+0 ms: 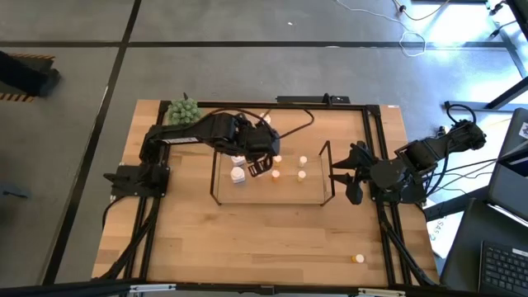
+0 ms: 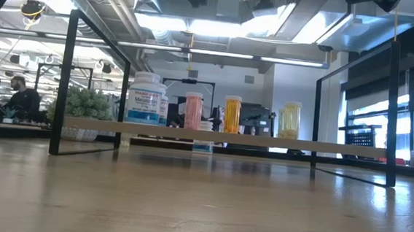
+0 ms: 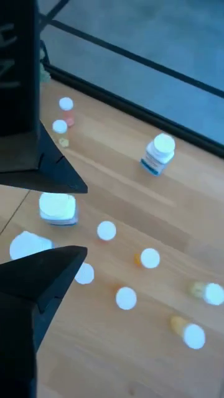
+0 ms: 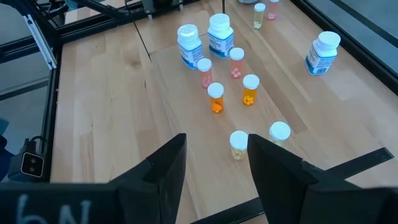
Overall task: Pick and place medicine bottles onto shelf by color
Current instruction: Put the pink pill bottle on the shelf aligned with the other pink pill bottles
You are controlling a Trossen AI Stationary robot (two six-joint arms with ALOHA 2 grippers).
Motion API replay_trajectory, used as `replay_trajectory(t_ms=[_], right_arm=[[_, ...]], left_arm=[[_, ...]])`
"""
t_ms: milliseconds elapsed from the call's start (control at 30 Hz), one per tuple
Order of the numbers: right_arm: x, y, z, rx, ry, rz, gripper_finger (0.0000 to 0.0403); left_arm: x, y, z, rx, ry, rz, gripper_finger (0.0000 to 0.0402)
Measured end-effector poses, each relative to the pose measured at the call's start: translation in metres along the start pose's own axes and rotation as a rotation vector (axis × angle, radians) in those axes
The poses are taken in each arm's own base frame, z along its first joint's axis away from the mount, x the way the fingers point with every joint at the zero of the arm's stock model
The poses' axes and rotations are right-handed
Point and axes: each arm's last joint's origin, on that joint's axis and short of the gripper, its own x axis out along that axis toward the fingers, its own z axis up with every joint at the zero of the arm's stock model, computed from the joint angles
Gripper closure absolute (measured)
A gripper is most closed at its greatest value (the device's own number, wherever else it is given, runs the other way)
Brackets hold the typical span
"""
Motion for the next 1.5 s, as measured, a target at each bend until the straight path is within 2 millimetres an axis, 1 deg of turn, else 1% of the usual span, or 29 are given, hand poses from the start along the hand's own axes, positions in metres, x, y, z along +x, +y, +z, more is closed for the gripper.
replay_trajectory(t_ms=[167, 333, 433, 567, 633, 800, 867, 967, 1033, 1167, 1300, 1400, 1500], right_arm=[[0.0, 0.0, 0.0, 0.0, 0.0, 0.0, 0.023], [0.0, 0.0, 0.0, 0.0, 0.0, 0.0, 0.023], [0.0, 0.0, 0.0, 0.0, 0.001, 0.0, 0.023], [0.0, 0.0, 0.0, 0.0, 0.0, 0.0, 0.023], [0.0, 0.0, 0.0, 0.0, 0.0, 0.0, 0.023], [0.0, 0.0, 0.0, 0.0, 0.0, 0.0, 0.023], [0.0, 0.0, 0.0, 0.0, 0.0, 0.0, 0.023], [0.0, 0.0, 0.0, 0.0, 0.001, 0.0, 0.023], [0.0, 0.0, 0.0, 0.0, 0.0, 0.0, 0.023], [0.0, 0.0, 0.0, 0.0, 0.0, 0.0, 0.023], [0.0, 0.0, 0.0, 0.0, 0.0, 0.0, 0.023], [0.0, 0.0, 0.0, 0.0, 0.0, 0.0, 0.023], [0.0, 0.0, 0.0, 0.0, 0.0, 0.0, 0.023]], left_arm=[[-0.002, 0.002, -0.01, -0.029, 0.006, 0.002, 0.026], [-0.004, 0.002, -0.032, -0.066, -0.031, -0.014, 0.026], [-0.004, 0.01, -0.048, -0.127, -0.059, -0.032, 0.026], [-0.003, 0.029, -0.069, -0.293, -0.075, -0.033, 0.0261], [0.001, 0.039, -0.077, -0.374, -0.061, -0.018, 0.0261], [0.013, 0.066, -0.089, -0.557, 0.005, 0.01, 0.0261], [0.023, 0.079, -0.092, -0.615, 0.056, 0.027, 0.0261], [0.039, 0.098, -0.092, -0.678, 0.122, 0.033, 0.0261], [0.045, 0.113, -0.092, -0.691, 0.152, 0.027, 0.026], [0.055, 0.139, -0.09, -0.724, 0.171, 0.021, 0.026], [0.062, 0.164, -0.091, -0.808, 0.192, 0.008, 0.026], [0.065, 0.179, -0.093, -0.866, 0.208, -0.002, 0.026], [0.069, 0.185, -0.094, -0.894, 0.224, -0.019, 0.026]])
